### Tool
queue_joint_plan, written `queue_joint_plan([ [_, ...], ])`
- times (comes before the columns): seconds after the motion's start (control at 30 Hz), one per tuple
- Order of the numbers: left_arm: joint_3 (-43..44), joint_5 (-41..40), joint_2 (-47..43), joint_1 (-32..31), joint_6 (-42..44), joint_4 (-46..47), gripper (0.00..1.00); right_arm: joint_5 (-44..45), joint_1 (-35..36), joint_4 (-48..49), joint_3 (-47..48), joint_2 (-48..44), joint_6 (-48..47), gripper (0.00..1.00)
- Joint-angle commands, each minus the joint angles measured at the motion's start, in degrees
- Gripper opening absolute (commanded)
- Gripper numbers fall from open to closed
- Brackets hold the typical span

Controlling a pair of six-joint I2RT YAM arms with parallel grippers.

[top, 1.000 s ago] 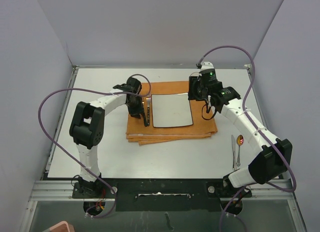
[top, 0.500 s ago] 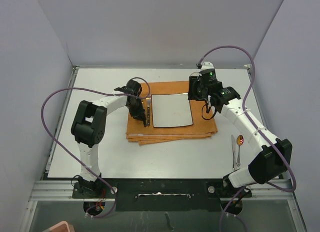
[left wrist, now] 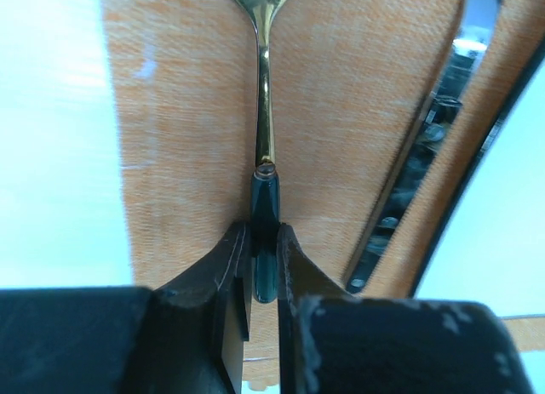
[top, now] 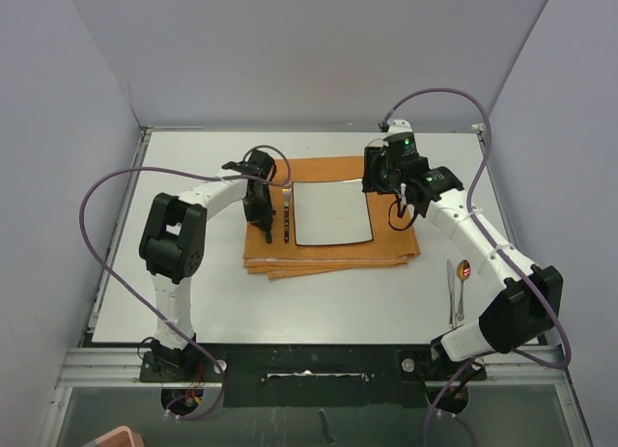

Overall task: Set the dinner table for one person
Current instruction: Adjust the fork on the napkin.

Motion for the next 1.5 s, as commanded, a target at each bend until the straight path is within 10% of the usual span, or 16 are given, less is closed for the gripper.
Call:
queue_joint_plan([
  [0.0, 5.21, -13.5, -2.4, 0.6, 7.11, -7.05, 0.0, -0.03, 0.01, 3.28, 1.22, 0.26, 1.0, 0.49],
  [0.27, 12.79, -33.24, 3.64, -0.32, 14.57, -16.85, 0.0, -0.05, 0.36, 3.33, 1.52, 0.33, 1.0, 0.49],
  [0.63, 23.74, -36.14, 16.35, -8.28, 11.02, -26.48, 0.0, -0.11, 0.4, 2.67, 2.31, 0.24, 0.12, 0.49],
  [1.47, 21.12, -40.17, -2.03, -8.15, 7.8, -26.54, 0.0, -0.88, 0.18, 2.14, 0.81, -1.23, -0.15, 0.49],
])
